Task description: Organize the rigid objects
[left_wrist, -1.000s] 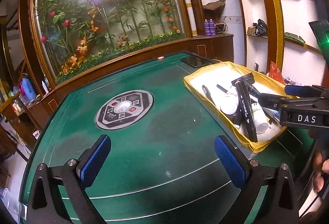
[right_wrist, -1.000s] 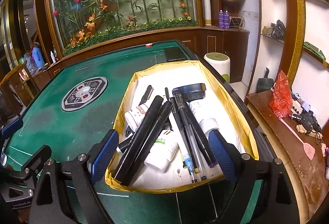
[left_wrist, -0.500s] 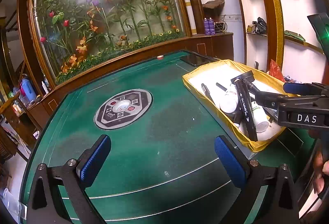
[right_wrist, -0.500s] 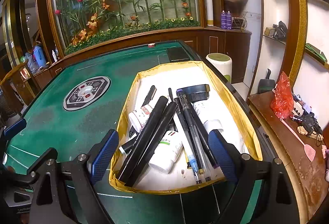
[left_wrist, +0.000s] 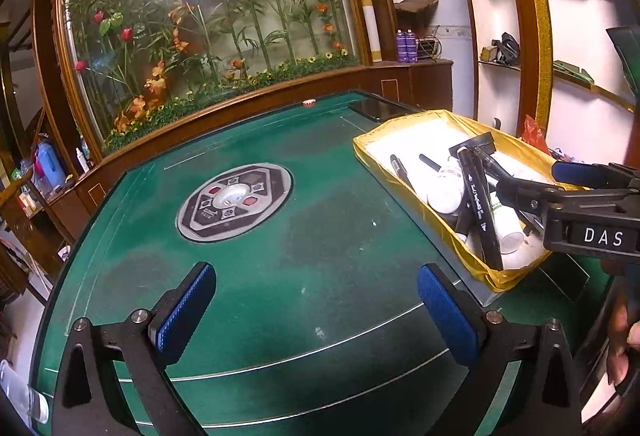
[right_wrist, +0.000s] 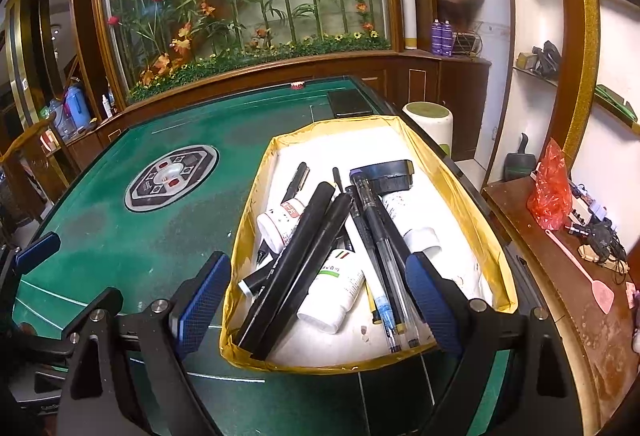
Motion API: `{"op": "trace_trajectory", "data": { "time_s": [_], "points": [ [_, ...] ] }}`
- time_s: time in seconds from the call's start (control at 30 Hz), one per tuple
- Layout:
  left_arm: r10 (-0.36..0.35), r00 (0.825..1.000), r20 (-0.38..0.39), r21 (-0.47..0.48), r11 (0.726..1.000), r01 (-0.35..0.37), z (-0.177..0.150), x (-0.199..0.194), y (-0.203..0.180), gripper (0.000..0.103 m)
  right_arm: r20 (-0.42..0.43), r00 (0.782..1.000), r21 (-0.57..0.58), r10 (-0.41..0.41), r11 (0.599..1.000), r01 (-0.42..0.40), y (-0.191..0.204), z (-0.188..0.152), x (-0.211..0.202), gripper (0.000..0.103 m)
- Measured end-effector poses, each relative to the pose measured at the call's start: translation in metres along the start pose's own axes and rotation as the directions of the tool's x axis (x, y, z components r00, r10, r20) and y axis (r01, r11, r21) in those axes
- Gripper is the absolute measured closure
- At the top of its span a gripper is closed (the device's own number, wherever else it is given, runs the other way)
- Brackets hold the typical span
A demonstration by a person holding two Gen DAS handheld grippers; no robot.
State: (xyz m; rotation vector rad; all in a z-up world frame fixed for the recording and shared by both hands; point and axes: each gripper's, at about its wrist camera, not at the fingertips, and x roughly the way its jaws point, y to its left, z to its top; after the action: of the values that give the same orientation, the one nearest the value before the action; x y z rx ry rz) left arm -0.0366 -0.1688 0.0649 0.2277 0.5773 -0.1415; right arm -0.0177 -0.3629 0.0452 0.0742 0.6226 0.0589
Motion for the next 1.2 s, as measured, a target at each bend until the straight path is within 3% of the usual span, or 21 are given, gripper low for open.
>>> {"op": "trace_trajectory", "data": {
  "time_s": [0.33, 1.2],
  "points": [
    [-0.015, 0.999, -0.031, 0.008, 1.0, 0.015, -0.0027, 0.0062, -0.0054, 0.001, -0.007, 1.0, 0.011, 0.003, 1.0, -0.003, -0.002, -0.0014, -0.001, 0.015],
    [0.041, 0.999, -0.026, 0.027, 0.999, -0.04, -0.0058, 0.0058, -0.004, 0.001, -0.011, 1.0, 0.012, 0.01, 1.0, -0.01, -0.0014, -0.0028, -0.0015, 0.015]
  ]
}}
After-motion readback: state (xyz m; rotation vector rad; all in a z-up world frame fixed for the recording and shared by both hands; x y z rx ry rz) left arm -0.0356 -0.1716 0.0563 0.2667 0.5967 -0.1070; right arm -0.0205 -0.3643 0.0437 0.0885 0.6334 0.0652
